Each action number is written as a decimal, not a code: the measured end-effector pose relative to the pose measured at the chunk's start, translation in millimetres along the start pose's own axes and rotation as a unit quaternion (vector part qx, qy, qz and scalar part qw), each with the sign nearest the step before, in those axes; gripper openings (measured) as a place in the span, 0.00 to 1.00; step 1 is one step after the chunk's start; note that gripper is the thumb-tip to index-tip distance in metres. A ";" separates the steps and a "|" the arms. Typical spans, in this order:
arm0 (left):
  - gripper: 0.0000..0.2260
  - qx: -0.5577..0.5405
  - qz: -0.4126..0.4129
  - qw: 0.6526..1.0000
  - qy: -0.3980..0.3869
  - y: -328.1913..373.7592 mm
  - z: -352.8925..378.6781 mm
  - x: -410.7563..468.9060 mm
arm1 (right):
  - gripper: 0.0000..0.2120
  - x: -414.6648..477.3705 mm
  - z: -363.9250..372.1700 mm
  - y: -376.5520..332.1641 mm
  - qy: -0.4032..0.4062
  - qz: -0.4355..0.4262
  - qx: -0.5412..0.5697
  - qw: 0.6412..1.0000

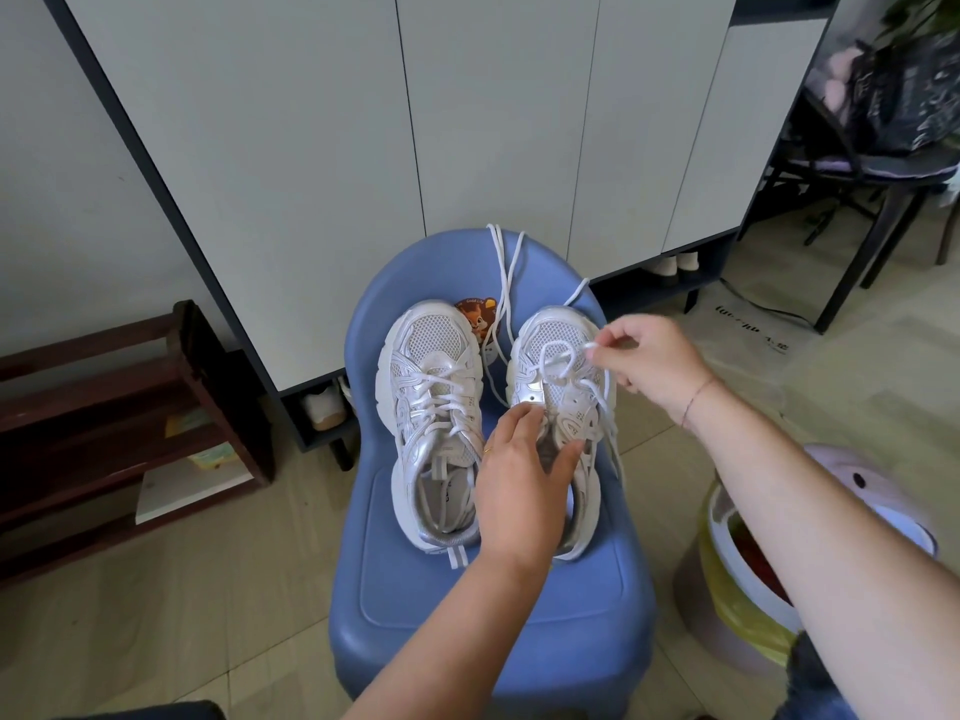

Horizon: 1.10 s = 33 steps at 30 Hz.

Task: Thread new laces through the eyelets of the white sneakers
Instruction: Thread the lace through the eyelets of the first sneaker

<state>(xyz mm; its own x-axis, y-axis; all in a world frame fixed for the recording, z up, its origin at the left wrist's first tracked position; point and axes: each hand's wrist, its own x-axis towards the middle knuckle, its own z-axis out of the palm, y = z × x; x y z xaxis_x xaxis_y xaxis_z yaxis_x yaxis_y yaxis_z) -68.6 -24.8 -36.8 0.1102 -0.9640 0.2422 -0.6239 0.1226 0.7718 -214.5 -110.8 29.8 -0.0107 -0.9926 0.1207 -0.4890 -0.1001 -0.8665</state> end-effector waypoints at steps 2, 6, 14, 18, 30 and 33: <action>0.23 -0.002 -0.003 1.000 0.000 0.3 0.4 -0.1 | 0.07 15.1 0.4 -17.1 -0.004 -0.021 -0.025 0.999; 0.23 -0.004 -0.001 1.000 -0.004 0.8 -1.0 -0.7 | 0.06 40.2 13.3 -43.1 -0.030 -0.070 -0.044 0.996; 0.22 -0.004 0.007 1.000 -0.003 -0.6 -1.7 0.1 | 0.01 19.0 26.0 -16.7 0.035 -0.102 -0.017 0.994; 0.23 0.002 0.006 1.000 0.002 -0.3 -0.2 -0.1 | 0.09 4.6 34.0 -9.0 -0.020 -0.098 -0.056 0.993; 0.22 0.007 0.005 1.000 0.004 0.8 0.5 -0.6 | 0.27 -33.6 3.6 7.3 -0.078 -0.020 -0.067 0.994; 0.21 0.011 0.005 1.000 0.005 1.9 -0.1 -0.7 | 0.21 -28.1 12.1 12.1 -0.029 -0.052 -0.146 0.987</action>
<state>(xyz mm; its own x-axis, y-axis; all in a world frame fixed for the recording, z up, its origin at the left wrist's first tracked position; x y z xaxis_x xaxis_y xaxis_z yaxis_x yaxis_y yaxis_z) -69.8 -23.9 -35.5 0.1116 -0.9603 0.2555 -0.6414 0.1268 0.7566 -209.6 -85.0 10.1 0.0981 -0.9810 0.1671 -0.7156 -0.1863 -0.6732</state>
